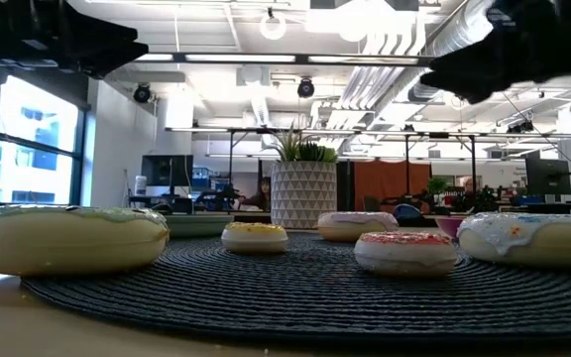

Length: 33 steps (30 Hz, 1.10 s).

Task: Pick & Place donuts
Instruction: Put the large purple donut on the red plate

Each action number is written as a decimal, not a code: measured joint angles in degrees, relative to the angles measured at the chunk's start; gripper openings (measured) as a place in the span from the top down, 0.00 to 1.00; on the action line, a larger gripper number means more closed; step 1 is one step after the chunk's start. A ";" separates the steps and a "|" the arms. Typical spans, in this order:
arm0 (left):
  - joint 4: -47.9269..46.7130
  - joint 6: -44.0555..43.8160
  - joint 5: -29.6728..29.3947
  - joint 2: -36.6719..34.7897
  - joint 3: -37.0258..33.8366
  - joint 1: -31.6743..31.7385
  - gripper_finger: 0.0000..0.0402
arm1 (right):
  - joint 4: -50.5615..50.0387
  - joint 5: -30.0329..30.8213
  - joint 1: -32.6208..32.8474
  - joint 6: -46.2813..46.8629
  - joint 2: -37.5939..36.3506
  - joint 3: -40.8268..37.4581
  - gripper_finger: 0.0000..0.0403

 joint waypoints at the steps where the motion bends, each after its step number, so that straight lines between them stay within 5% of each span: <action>1: 0.01 -0.42 -0.05 0.00 0.00 0.00 0.36 | -1.50 -0.99 0.00 0.18 3.14 2.10 0.39; 10: 1.06 -1.55 -0.67 0.00 0.00 -0.02 0.36 | -5.20 -14.54 0.04 -1.85 33.31 17.15 0.39; 16: 0.50 -1.58 -0.61 0.00 0.00 -0.02 0.36 | -11.05 -18.32 0.05 -0.49 46.99 24.17 0.39; 33: -4.44 -3.22 -0.82 -0.02 0.00 -0.02 0.36 | -13.49 -12.83 3.23 -3.89 59.73 27.95 0.44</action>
